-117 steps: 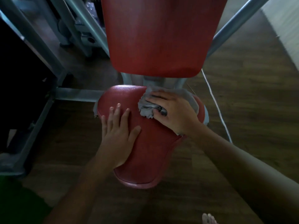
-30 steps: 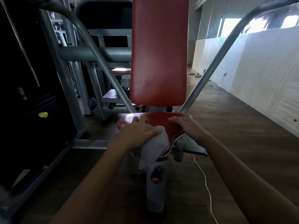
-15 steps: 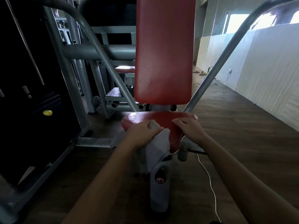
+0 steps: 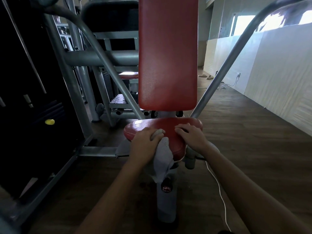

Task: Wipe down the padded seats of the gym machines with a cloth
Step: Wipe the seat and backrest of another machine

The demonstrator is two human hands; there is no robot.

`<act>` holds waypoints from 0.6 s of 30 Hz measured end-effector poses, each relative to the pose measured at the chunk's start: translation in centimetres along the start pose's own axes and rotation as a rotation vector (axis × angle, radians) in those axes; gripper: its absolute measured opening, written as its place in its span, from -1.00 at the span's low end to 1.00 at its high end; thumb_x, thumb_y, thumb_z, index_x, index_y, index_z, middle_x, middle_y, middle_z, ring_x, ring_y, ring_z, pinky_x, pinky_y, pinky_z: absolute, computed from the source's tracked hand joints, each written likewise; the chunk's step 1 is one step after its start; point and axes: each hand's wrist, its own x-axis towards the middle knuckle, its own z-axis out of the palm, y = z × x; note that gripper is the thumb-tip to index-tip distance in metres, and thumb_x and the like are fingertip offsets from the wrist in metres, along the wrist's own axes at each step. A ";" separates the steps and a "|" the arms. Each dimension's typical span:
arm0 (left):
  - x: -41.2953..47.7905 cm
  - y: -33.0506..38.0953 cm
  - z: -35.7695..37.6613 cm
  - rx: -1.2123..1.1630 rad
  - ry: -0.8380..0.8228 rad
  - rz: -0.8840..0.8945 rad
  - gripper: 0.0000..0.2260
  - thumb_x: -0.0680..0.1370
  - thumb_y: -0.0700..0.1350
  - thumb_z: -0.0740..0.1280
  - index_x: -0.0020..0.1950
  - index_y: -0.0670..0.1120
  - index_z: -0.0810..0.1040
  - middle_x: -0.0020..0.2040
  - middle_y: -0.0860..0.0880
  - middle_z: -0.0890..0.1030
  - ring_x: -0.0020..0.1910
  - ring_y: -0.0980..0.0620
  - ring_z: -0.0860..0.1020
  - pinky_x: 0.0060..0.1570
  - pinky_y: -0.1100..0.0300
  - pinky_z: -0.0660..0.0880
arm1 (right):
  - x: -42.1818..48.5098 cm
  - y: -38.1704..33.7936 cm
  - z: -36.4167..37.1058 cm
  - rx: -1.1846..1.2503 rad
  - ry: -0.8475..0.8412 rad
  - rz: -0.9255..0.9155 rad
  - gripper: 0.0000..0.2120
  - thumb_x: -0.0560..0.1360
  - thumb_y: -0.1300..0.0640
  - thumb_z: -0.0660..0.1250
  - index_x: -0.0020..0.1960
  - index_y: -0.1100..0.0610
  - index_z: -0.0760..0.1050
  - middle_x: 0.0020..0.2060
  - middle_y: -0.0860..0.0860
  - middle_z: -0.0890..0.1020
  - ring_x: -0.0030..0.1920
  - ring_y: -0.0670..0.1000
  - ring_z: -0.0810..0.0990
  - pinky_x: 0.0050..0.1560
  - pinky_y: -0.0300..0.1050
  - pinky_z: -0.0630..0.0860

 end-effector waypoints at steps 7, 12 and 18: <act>-3.1 -1.0 -0.6 -0.086 0.275 0.293 -0.63 0.58 -0.19 0.40 0.37 0.05 0.57 0.25 0.13 0.62 0.22 0.34 0.53 0.24 0.37 0.45 | -0.3 -0.1 -0.1 -0.034 -0.013 0.011 -0.66 0.62 -0.06 0.30 0.34 0.03 0.58 0.37 0.01 0.56 0.52 0.11 0.33 0.51 0.10 0.26; -7.0 -1.7 -2.9 -0.022 0.417 0.362 -0.63 0.56 -0.17 0.42 0.37 -0.05 0.56 0.23 0.17 0.59 0.21 0.31 0.55 0.21 0.38 0.45 | -0.5 -1.5 -0.1 -0.047 -0.071 -0.049 -0.72 0.63 -0.02 0.30 0.26 0.05 0.63 0.23 -0.05 0.64 0.30 -0.02 0.55 0.38 -0.09 0.36; -11.7 -2.9 -1.7 -0.092 0.463 0.257 -0.70 0.50 -0.25 0.46 0.23 -0.10 0.63 0.16 0.06 0.63 0.21 0.16 0.58 0.24 0.33 0.45 | -1.4 -2.6 1.9 -0.081 -0.093 -0.137 -0.73 0.66 0.02 0.23 0.30 -0.04 0.59 0.36 -0.06 0.53 0.43 -0.04 0.38 0.55 0.15 0.03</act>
